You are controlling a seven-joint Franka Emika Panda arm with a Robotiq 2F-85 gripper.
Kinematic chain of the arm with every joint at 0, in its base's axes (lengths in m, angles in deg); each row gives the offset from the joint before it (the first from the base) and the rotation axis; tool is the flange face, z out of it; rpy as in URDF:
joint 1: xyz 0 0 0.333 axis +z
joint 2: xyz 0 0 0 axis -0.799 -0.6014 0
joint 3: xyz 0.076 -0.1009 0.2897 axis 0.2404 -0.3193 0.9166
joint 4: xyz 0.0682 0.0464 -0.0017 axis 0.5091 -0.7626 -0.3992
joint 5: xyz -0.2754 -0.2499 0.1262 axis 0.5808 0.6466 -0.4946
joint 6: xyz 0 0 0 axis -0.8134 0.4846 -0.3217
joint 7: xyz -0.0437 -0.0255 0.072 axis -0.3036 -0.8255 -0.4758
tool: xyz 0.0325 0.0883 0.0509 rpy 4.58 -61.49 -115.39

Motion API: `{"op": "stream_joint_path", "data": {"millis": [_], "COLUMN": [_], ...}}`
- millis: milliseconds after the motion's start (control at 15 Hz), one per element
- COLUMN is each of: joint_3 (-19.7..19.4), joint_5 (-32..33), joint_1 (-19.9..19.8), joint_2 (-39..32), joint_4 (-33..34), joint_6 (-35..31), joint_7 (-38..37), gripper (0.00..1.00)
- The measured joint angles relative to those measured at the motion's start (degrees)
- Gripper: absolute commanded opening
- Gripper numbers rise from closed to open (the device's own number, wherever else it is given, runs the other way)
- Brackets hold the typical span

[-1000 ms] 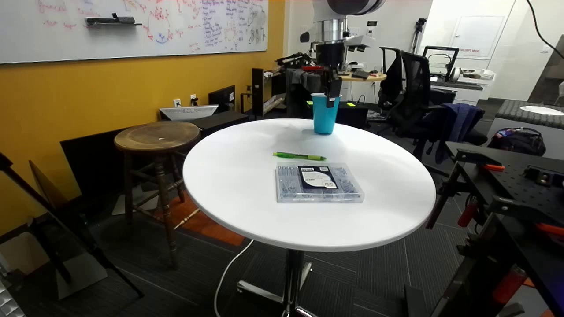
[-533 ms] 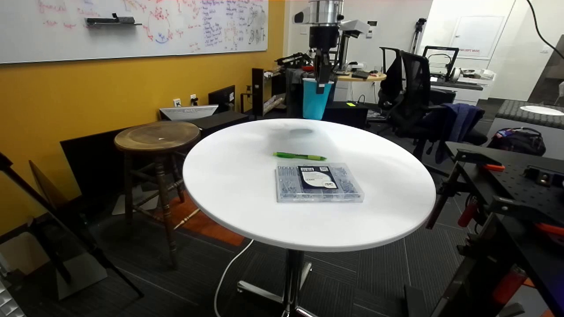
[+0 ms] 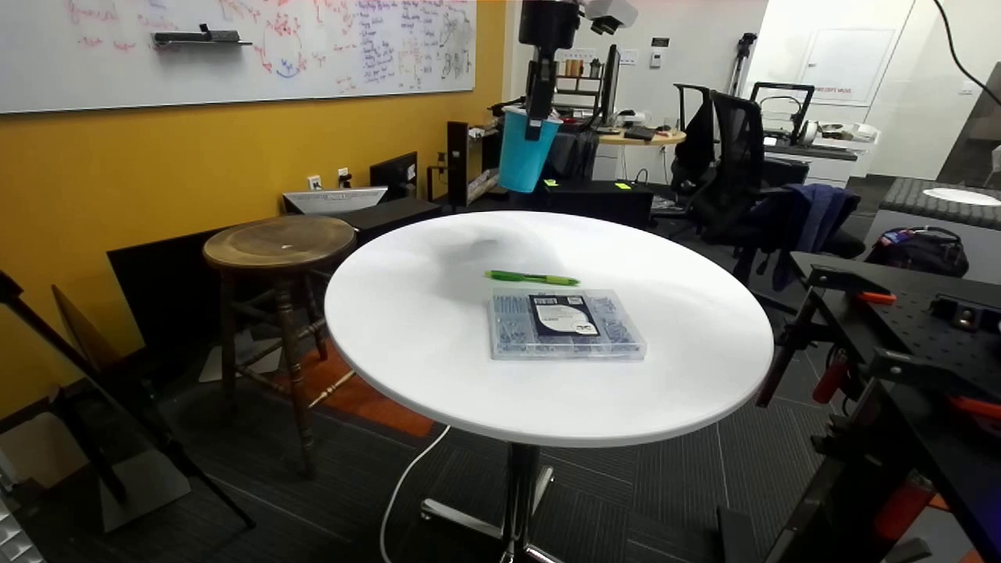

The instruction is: Move the cup slightly to the left

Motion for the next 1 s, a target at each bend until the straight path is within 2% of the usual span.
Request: {"op": "stream_joint_path", "data": {"millis": [467,1000], "joint_3": [1.4,2.3], "joint_5": [6.0,11.5], "joint_1": [4.5,8.2], "joint_2": [-2.1,-8.0], "joint_4": [1.1,5.3], "joint_6": [-3.1,-3.4], "joint_7": [-3.9,-4.9], "gripper": [0.01,0.01]}}
